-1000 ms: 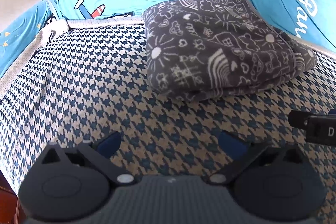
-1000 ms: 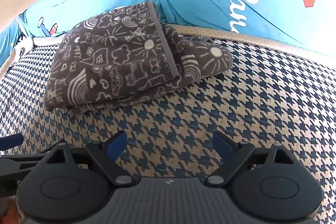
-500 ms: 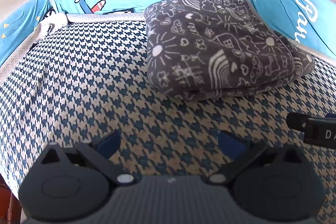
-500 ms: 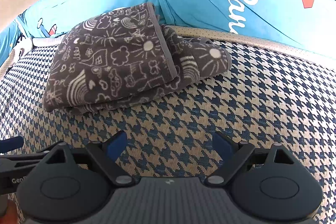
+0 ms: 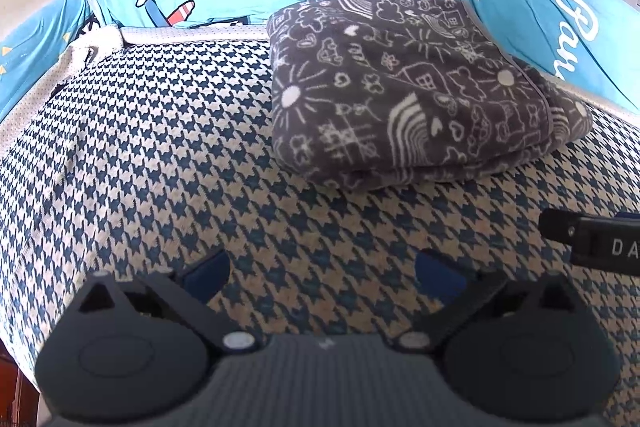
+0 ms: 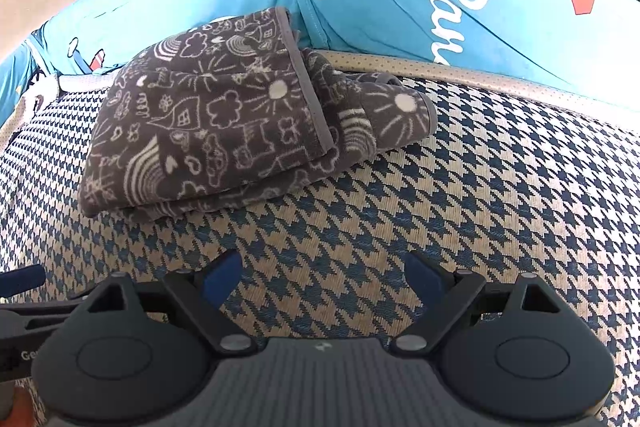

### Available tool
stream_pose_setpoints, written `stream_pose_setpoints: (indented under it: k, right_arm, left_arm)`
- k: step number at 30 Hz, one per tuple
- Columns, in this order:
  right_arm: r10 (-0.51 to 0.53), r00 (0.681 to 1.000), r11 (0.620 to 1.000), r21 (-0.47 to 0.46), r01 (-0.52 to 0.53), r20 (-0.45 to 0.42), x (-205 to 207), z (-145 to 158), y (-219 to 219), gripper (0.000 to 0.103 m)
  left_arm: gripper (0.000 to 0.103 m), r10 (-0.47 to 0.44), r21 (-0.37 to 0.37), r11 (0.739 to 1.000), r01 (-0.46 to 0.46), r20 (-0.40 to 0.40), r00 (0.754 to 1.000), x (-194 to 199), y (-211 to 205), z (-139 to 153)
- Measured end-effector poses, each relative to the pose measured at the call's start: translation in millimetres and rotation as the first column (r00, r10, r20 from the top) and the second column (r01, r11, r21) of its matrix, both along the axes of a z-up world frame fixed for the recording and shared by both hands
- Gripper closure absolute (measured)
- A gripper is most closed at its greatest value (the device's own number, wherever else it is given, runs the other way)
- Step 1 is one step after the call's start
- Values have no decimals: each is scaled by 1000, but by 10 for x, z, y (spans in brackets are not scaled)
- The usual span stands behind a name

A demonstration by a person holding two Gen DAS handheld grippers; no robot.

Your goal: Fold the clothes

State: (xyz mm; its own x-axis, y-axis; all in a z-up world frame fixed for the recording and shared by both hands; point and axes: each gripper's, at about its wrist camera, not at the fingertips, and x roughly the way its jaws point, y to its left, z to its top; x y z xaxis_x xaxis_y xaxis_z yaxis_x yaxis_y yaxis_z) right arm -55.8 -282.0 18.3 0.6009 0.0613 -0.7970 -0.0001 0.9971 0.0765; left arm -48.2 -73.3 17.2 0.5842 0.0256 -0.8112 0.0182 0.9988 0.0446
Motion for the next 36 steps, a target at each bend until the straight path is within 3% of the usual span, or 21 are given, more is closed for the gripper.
stream_pose_setpoints:
  k: [36]
  right_arm:
    - [-5,1000,1000,3,4,18,-2,5,2,14]
  left_arm:
    - [0,14,21,1000,-14,5,1000,10,29,12]
